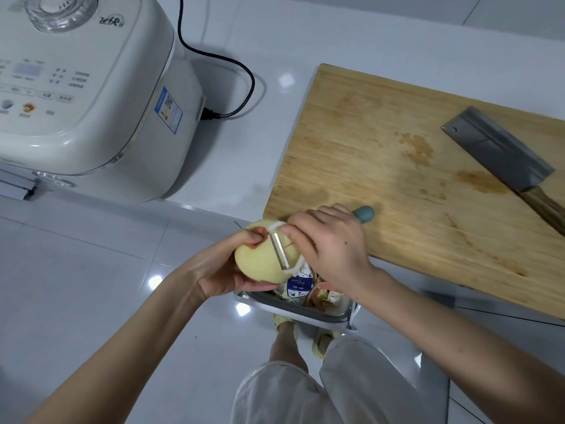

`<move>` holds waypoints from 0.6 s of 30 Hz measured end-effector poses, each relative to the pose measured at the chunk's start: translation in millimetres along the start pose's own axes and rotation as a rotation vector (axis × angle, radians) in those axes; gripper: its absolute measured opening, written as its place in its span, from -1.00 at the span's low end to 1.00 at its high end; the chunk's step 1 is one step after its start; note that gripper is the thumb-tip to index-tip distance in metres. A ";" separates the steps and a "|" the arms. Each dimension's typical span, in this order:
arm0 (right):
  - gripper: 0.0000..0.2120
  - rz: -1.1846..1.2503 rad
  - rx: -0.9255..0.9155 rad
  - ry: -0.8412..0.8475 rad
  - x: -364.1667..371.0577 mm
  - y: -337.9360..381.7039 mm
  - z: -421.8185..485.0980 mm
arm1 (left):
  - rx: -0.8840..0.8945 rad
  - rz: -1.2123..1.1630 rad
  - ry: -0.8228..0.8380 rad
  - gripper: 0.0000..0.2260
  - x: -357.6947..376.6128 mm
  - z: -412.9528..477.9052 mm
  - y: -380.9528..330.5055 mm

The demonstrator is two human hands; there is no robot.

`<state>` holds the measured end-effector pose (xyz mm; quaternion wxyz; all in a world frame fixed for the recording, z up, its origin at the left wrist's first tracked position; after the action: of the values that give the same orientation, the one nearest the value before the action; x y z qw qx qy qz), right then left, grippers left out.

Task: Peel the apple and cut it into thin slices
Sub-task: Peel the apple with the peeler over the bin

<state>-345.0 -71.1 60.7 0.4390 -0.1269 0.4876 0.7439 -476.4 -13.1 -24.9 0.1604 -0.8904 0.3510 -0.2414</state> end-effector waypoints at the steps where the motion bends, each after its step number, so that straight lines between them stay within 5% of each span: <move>1: -0.70 0.025 0.025 -0.002 -3.2 -5.8 -2.1 | -0.001 -0.005 0.006 -0.43 -0.4 -0.8 0.2; 5: -0.70 0.066 0.217 0.076 -9.6 -46.6 -19.6 | -0.001 -0.062 0.061 -0.20 -2.9 -4.5 2.1; 8: -0.65 0.196 0.455 0.105 -6.8 -63.9 -33.4 | 0.022 -0.148 0.081 -0.25 -1.0 -4.5 -2.0; 14: -0.75 0.979 1.134 0.018 21.3 -51.5 -46.1 | 0.044 -0.226 0.105 -0.22 8.1 3.6 -0.5; 18: -0.70 0.891 0.978 -0.077 17.6 -43.5 -41.6 | 0.041 -0.339 0.153 -0.35 22.4 2.5 0.5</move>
<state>-331.4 -90.5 2.6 0.1135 0.3275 0.7590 0.5512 -461.1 -28.9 -20.1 0.1083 -0.9124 0.2022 -0.3390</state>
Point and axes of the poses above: each hand's wrist, its own z-axis towards the middle knuckle, its own x-axis out of the palm, y = z × x, the point moved 7 cm from there along z, towards the middle knuckle, and after that the axes turned 15 degrees about z, right-handed, at the moved point
